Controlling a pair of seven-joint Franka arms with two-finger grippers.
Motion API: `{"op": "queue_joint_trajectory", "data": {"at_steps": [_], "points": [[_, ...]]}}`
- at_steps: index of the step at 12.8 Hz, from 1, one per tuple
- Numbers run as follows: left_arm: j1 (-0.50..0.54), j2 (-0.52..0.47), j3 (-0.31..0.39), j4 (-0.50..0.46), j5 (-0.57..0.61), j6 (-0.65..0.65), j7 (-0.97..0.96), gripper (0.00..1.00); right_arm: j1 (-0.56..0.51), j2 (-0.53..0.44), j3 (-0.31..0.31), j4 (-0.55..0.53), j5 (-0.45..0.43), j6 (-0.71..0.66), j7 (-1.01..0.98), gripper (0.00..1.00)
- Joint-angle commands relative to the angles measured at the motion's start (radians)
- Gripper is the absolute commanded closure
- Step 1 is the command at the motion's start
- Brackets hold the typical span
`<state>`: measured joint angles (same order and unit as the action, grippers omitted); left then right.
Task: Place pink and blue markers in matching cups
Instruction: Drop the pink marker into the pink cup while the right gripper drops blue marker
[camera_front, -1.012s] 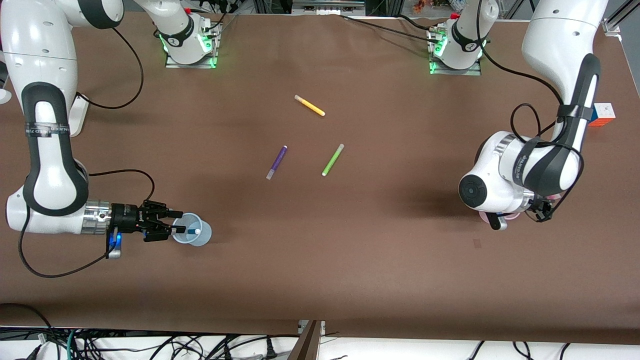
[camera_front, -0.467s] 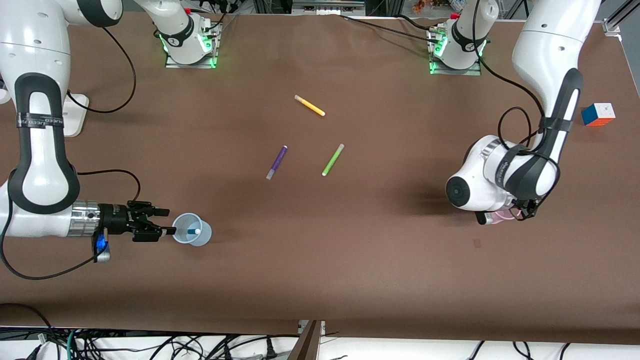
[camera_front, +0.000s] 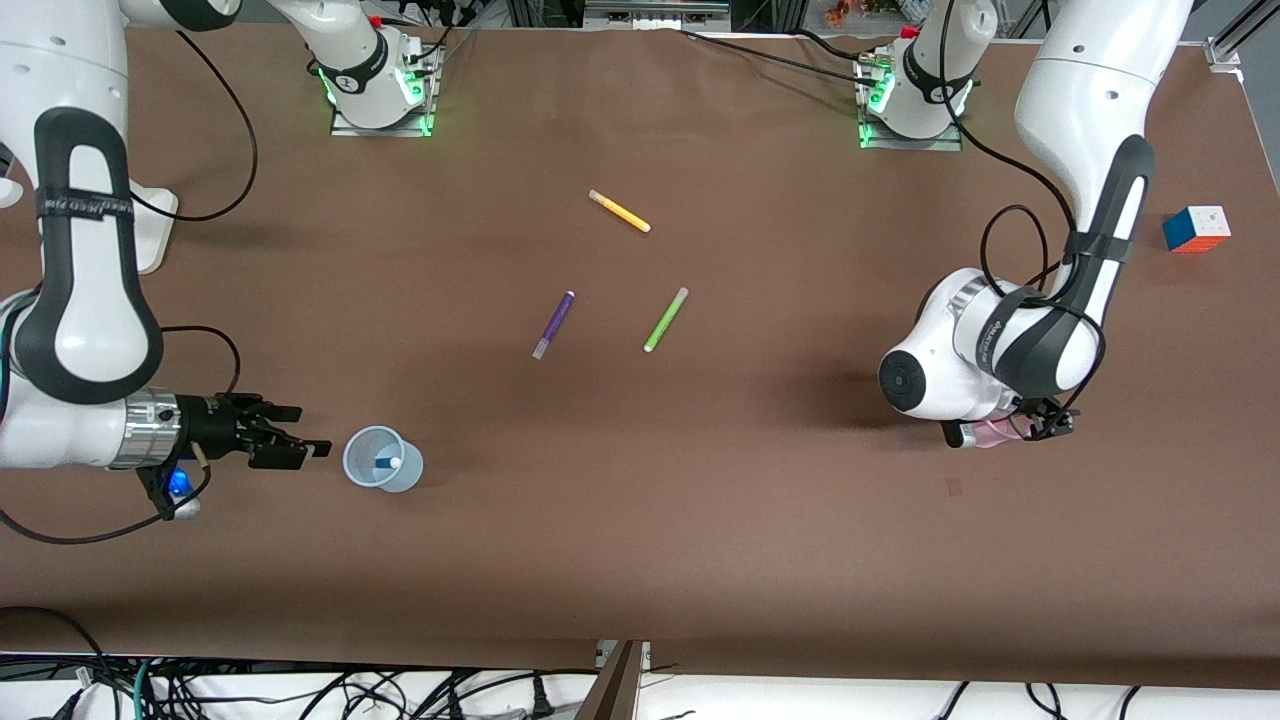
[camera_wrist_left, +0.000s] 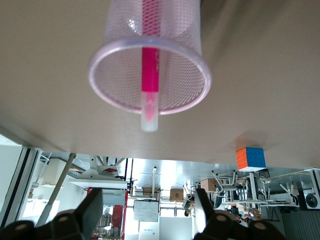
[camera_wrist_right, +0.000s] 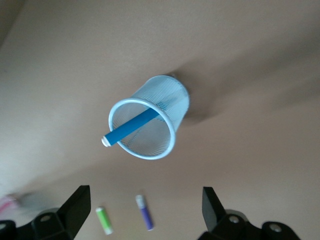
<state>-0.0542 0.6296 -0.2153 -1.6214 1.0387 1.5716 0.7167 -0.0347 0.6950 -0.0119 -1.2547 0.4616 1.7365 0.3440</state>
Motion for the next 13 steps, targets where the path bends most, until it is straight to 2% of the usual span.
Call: {"op": "queue_joint_trajectory", "data": {"at_steps": [1,6,9,13], "points": [[-0.003,-0.07,-0.039,-0.002,-0.005,-0.022,-0.009,0.0,0.045,-0.043,0.001,-0.003,-0.134,-0.012,-0.016,0.01],[-0.001,-0.108,-0.042,0.13,-0.257,-0.028,-0.133,0.0,0.142,-0.109,0.001,-0.005,-0.408,-0.008,-0.045,0.01],[0.01,-0.129,-0.035,0.204,-0.454,-0.028,-0.236,0.0,0.156,-0.15,0.001,-0.008,-0.439,-0.015,-0.094,0.01],[0.017,-0.174,-0.032,0.27,-0.629,-0.088,-0.409,0.0,0.156,-0.241,0.0,-0.006,-0.445,-0.095,-0.1,0.01]]}}
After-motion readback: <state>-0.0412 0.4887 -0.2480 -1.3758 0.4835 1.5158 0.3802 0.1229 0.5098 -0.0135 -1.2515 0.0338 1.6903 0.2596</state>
